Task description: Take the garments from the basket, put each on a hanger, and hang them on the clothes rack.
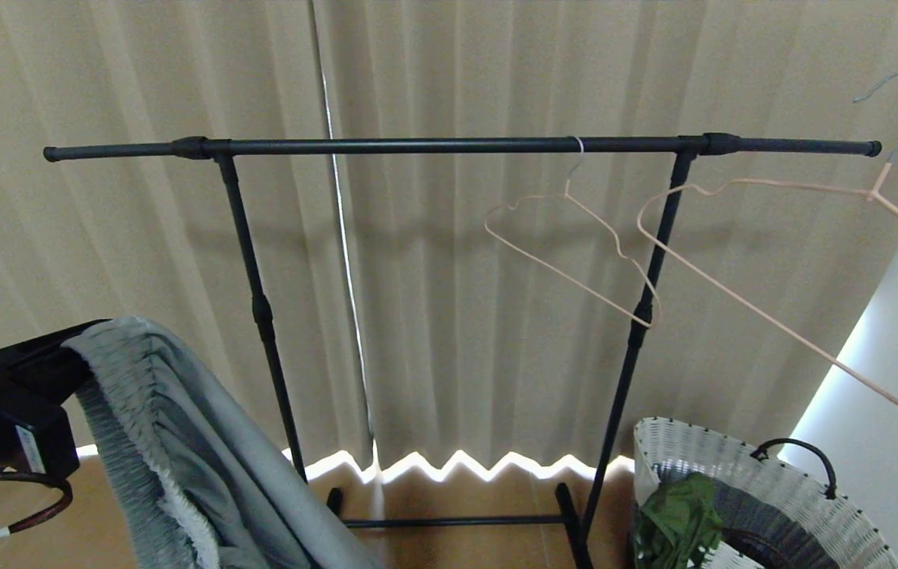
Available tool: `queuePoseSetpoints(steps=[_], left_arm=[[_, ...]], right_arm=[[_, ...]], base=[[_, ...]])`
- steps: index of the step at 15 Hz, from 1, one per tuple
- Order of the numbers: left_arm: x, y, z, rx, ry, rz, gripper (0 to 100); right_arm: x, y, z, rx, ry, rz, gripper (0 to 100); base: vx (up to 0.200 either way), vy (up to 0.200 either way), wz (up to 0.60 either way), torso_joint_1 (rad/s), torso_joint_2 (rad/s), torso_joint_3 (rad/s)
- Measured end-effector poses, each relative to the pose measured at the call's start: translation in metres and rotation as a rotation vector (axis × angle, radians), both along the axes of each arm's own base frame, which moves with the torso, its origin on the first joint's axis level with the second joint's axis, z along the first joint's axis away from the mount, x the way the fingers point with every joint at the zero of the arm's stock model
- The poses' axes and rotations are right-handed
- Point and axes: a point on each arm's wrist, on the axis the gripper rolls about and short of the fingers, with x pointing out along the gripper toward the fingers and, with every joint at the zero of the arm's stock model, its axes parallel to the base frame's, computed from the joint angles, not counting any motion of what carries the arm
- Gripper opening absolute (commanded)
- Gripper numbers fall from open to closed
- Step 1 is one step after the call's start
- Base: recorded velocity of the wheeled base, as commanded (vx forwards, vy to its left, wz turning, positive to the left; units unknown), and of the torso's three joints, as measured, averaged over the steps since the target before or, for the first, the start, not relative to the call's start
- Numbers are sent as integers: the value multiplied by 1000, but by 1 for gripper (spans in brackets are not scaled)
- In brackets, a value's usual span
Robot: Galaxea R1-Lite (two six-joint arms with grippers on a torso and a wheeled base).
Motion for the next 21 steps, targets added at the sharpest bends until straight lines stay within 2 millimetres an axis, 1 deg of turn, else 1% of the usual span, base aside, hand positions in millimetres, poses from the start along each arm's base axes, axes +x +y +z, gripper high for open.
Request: queuePoseSetpoints(steps=[5,11,14,18,21], left_arm=[[2,-1,0,7,5,0,0],[4,-2,-2,15,14,-4,0],[6,-2,-2,12,3,-4,0],[7,-3,-2,22,8,-8,0],[10,-9,1,19,7,-41,0]], right_arm=[[1,0,-3,3,-19,7,0],[4,3,-13,20,-6,64,0],[4,10,-14,54,1,124,0],[1,30,-17,94,26,262,0],[-3,43,-23,110,59,357,0]], base=[[0,200,0,4,3,1],[0,0,0,0,0,0],[0,0,0,0,0,0],[0,0,0,0,0,0],[0,0,0,0,0,0]])
